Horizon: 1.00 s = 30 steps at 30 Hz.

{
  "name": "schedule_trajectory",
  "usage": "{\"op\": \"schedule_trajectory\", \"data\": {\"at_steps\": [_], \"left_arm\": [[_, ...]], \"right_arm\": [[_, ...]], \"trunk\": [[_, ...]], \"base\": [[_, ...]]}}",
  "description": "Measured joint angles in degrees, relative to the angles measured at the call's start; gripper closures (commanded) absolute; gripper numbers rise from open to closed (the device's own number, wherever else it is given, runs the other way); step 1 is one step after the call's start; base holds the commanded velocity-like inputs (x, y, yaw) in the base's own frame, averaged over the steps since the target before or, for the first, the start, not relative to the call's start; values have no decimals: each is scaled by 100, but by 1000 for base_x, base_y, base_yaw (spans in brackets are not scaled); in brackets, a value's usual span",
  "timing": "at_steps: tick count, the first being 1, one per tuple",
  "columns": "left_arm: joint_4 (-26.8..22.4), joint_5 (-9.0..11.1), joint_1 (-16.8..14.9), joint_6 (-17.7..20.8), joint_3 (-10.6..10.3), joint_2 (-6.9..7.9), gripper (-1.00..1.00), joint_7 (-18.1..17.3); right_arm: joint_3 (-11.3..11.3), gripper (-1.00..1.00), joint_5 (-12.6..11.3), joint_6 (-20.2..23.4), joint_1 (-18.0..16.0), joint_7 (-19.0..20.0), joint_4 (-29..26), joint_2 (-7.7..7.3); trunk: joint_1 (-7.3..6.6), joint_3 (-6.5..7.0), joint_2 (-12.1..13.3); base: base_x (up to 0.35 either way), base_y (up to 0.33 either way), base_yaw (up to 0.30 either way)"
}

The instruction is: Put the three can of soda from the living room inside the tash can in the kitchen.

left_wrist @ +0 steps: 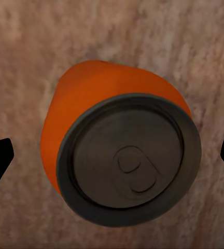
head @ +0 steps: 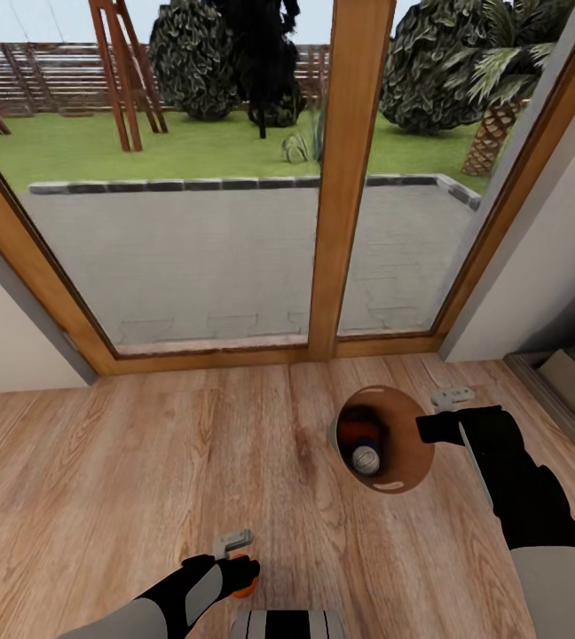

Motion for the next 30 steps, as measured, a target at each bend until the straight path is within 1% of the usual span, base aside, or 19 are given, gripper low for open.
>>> {"op": "schedule_trajectory", "data": {"at_steps": [2, 3, 16, 22, 30], "left_arm": [[0, -4, 1, 0, 0, -1, -100, 4], [0, -4, 1, -2, 0, -1, 100, 4], [13, -5, 5, -94, -10, -2, 100, 7], [9, -10, 2, -292, -15, 12, 100, 7], [-4, -14, 0, -360, -17, 23, 100, -6]], "right_arm": [[-3, 100, -5, 0, 0, 1, -23, 0], [-3, 100, -11, 1, 0, 0, -30, 0], [2, 100, -18, 1, 1, 1, -68, 0], [3, 100, -27, 1, 0, -1, -68, 7], [3, 100, -1, 1, 0, -8, -21, 0]], "trunk": [[0, 0, 0], [0, 0, 0], [0, 0, 0], [-16, 132, 8], [-36, 309, 18]], "base": [[0, 0, 0], [0, 0, 0], [0, 0, 0], [0, 0, 0], [0, 0, 0]]}}
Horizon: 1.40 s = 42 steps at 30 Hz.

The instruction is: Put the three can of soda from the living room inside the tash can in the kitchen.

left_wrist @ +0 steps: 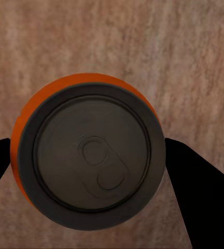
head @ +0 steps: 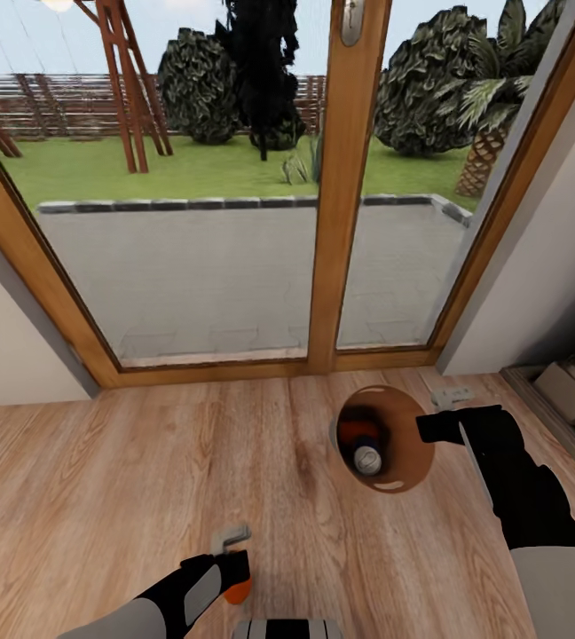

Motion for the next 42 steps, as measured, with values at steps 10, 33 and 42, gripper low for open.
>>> {"op": "schedule_trajectory", "data": {"at_steps": [10, 33, 42], "left_arm": [[-12, 0, 0, -13, -1, 13, 100, -33], [-2528, 50, -2, 1700, 13, 64, 100, 95], [-4205, 56, -1, 2911, 38, 71, 100, 684]], "right_arm": [[0, 100, 12, 0, 1, -28, 398, 0], [-15, 100, 10, 3, -12, -86, 1238, -9], [-12, 100, 16, 4, -28, -845, 1508, 2]], "trunk": [[-26, 221, 13], [-85, 731, 44], [-108, 930, 56]], "base": [[0, 0, 0], [0, 0, 0], [0, 0, 0]]}}
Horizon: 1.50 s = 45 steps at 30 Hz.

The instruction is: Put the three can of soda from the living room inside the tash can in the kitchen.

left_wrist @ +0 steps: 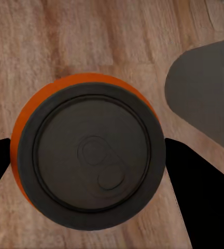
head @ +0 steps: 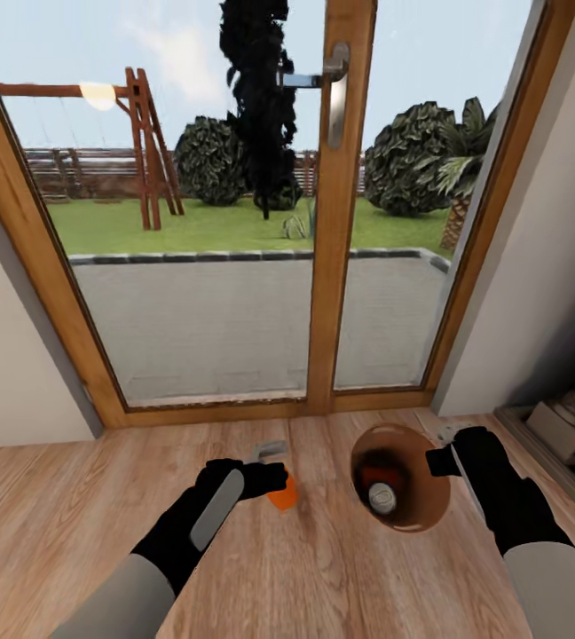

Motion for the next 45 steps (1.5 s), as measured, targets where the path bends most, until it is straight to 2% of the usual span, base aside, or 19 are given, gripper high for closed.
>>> {"op": "schedule_trajectory", "data": {"at_steps": [2, 3, 7, 10, 12, 15, 17, 20, 24, 26, 30, 35, 45], "left_arm": [[-397, 16, 4, 258, 7, 0, 100, 196], [-633, 27, 5, 417, 13, 0, 100, 282], [-1178, 36, 7, 770, 21, 2, 100, 397], [-1429, 33, 9, 956, 27, 9, 100, 423], [-1571, 30, 9, 1117, 29, 10, 100, 429], [-1979, 30, 9, 1511, 29, 9, 100, 439], [-2338, 39, 9, 1790, 28, 9, 100, 443], [-2700, 25, 9, 2068, 22, 9, 100, 446], [-2932, 31, 9, 2093, 3, 9, 100, 447], [-2966, 30, 9, 2094, 1, 11, 100, 446], [-3009, 42, 9, 2094, -16, 10, 100, 441], [-3017, 48, 9, 2095, -33, 9, 100, 439], [-2979, 25, 9, 2095, -64, -13, 100, 411]], "right_arm": [[-1, 100, 159, -7, -4, -171, 57, 1], [-2, 100, 133, -5, -8, -227, 81, 0], [-1, 100, -228, 6, -20, -345, 270, 0], [-3, 100, -139, 6, -36, -562, 488, 3], [-6, 100, 34, 5, -41, -683, 566, 3], [-9, 100, -25, -85, -49, -845, 644, 6], [-6, 100, -175, -153, -52, -968, 727, 20], [-5, 100, -128, -201, -62, -1233, 919, 115], [-4, 100, -189, -448, -136, -1718, 1236, 227], [-5, 100, -131, -525, -182, -1865, 1371, 257], [-5, 100, -169, -657, -304, -2148, 1730, 316], [-5, 100, -199, -859, -348, -2242, 1890, 337], [-5, 100, -228, -977, -374, -2258, 2040, 477]], "trunk": [[-5, 44, 3], [-8, 67, 4], [-18, 155, 9], [-26, 221, 13], [-31, 265, 16], [-39, 333, 20], [-44, 377, 23], [-51, 443, 27], [-62, 532, 32], [-67, 576, 35], [-77, 664, 40], [-90, 775, 47], [-287, 938, 408]], "base": [[0, 0, 0], [0, 0, 0], [0, 0, 0], [0, 0, 0], [0, 0, 0], [0, 0, 0], [0, 0, 0], [0, 0, 0], [0, 0, 0], [0, 0, 0], [0, 0, 0], [0, 0, 0], [0, 0, 0]]}}
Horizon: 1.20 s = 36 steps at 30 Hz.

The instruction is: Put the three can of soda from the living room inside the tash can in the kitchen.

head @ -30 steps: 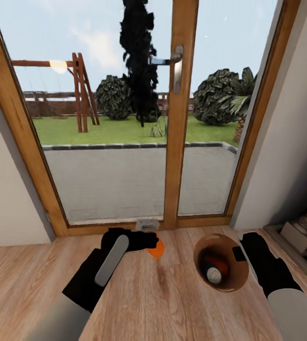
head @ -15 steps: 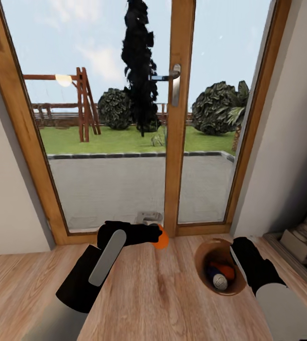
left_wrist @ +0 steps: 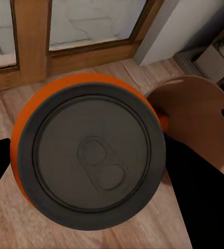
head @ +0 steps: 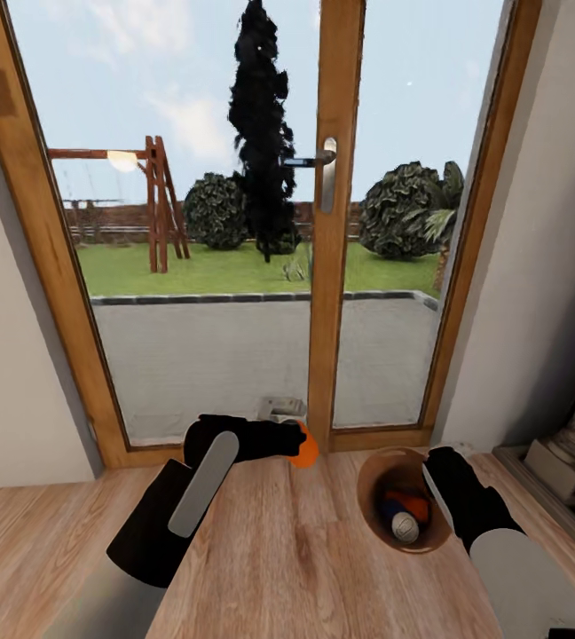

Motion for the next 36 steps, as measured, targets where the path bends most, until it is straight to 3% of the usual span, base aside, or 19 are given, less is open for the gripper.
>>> {"op": "schedule_trajectory", "data": {"at_steps": [5, 8, 12, 16, 21, 29, 32, 36], "left_arm": [[31, 18, 0, -3, -203, -23, 100, -12], [38, 13, 0, -2, -367, -32, 100, -10], [40, 27, 0, 0, -521, -37, 100, -16], [43, 246, 0, -5, -698, -39, 100, -45], [107, 324, 0, -1, -905, -44, 100, -62], [477, 346, -1, -10, -977, -117, 100, -71], [579, 348, -1, -75, -983, -141, 100, -75], [657, 347, -1, -160, -989, -159, 100, -77]], "right_arm": [[7, 100, 24, -6, 0, -1, 19, 183], [7, 100, -25, -14, -1, 5, 27, 234], [9, 100, 115, 6, -1, -10, 56, 257], [15, 100, 74, -2, -7, -11, 156, 312], [17, 100, 99, -4, -9, -17, 229, 417], [34, 100, 129, -1, -10, -25, 257, 639], [39, 100, -2, -18, -10, -100, 259, 702], [41, 100, 184, 16, -10, -268, 258, 741]], "trunk": [[0, 0, 0], [0, 0, 0], [0, 0, 0], [0, 0, 0], [0, 0, 0], [0, 0, 0], [0, 0, 0], [0, 0, 0]], "base": [[0, 0, 0], [0, 0, 0], [0, 0, 0], [0, 0, 0], [0, 0, 0], [0, 0, 0], [0, 0, 0], [0, 0, 0]]}}
